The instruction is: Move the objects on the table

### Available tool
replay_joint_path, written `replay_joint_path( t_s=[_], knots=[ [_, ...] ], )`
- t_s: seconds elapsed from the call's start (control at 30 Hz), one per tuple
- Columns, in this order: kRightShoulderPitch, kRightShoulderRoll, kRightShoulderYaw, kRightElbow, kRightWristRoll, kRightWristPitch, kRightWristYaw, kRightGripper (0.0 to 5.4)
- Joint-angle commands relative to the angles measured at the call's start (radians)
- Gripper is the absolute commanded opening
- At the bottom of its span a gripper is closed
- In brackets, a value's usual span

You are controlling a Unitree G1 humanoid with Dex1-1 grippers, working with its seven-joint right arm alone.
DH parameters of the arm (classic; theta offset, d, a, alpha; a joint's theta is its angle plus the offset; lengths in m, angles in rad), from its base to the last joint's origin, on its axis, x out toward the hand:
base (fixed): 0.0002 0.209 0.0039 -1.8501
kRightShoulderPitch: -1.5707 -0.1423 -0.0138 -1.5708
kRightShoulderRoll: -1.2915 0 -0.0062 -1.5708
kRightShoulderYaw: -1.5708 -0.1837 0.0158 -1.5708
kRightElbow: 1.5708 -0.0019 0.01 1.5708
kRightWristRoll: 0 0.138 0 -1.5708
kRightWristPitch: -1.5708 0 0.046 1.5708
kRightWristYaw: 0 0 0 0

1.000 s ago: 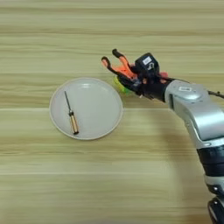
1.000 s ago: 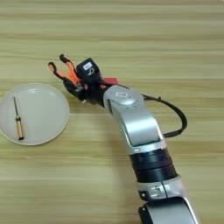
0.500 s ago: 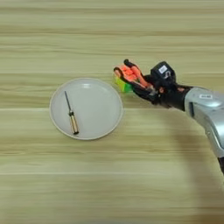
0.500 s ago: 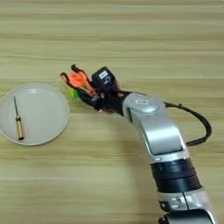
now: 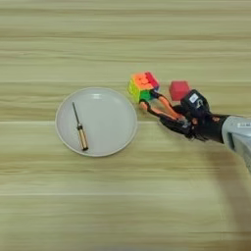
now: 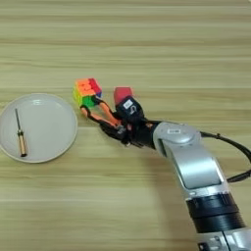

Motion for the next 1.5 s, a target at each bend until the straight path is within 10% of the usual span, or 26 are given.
replay_joint_path(
  t_s=[0.03,0.8,1.5],
  knots=[
    [-0.041,-0.049,-0.033,0.0,0.001,-0.073,-0.001,2.34],
    [-0.056,-0.011,0.017,0.223,-0.016,-0.162,0.041,2.34],
    [-0.088,-0.013,-0.031,0.1,0.053,-0.086,0.059,4.62]
  ],
)
